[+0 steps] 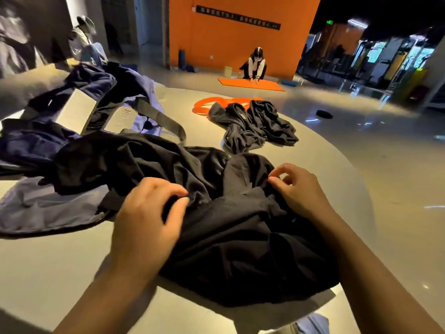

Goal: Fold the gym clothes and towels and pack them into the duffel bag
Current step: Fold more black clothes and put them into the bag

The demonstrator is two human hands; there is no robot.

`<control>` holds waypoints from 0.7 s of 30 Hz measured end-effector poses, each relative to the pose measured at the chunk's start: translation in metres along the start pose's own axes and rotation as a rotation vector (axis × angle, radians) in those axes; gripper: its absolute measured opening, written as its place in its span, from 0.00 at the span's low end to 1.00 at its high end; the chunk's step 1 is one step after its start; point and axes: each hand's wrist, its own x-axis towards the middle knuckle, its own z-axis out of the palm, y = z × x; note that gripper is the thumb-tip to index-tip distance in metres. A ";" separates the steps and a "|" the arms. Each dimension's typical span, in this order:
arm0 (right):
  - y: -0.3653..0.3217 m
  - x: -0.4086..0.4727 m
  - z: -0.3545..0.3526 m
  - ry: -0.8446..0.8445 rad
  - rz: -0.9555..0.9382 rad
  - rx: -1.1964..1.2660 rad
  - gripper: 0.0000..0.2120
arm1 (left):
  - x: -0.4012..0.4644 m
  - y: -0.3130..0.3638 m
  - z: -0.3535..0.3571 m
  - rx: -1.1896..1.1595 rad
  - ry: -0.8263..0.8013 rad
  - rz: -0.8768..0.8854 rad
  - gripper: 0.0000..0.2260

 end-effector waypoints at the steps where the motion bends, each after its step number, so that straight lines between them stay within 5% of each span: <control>1: 0.002 -0.002 0.000 0.053 -0.002 -0.016 0.04 | 0.000 0.013 0.006 -0.022 -0.018 0.097 0.04; 6: -0.006 -0.035 -0.021 0.265 -0.410 -0.205 0.03 | -0.005 0.037 0.044 0.039 -0.351 0.266 0.13; 9: 0.007 -0.059 -0.025 0.078 -0.596 -0.337 0.13 | -0.008 0.031 0.055 0.018 -0.379 0.199 0.12; 13: 0.023 -0.063 -0.010 -0.040 -0.530 -0.504 0.19 | 0.001 0.032 0.051 -0.105 -0.295 0.075 0.08; 16: 0.009 -0.051 -0.006 0.028 -0.459 -0.205 0.08 | 0.011 0.032 0.041 -0.341 -0.249 -0.091 0.09; 19: -0.018 -0.040 -0.017 -0.058 -0.271 0.262 0.08 | 0.028 0.034 0.020 -0.725 -0.232 -0.373 0.10; 21: -0.037 -0.035 -0.025 -0.070 -0.285 0.365 0.07 | 0.036 0.032 0.006 -0.928 -0.237 -0.465 0.07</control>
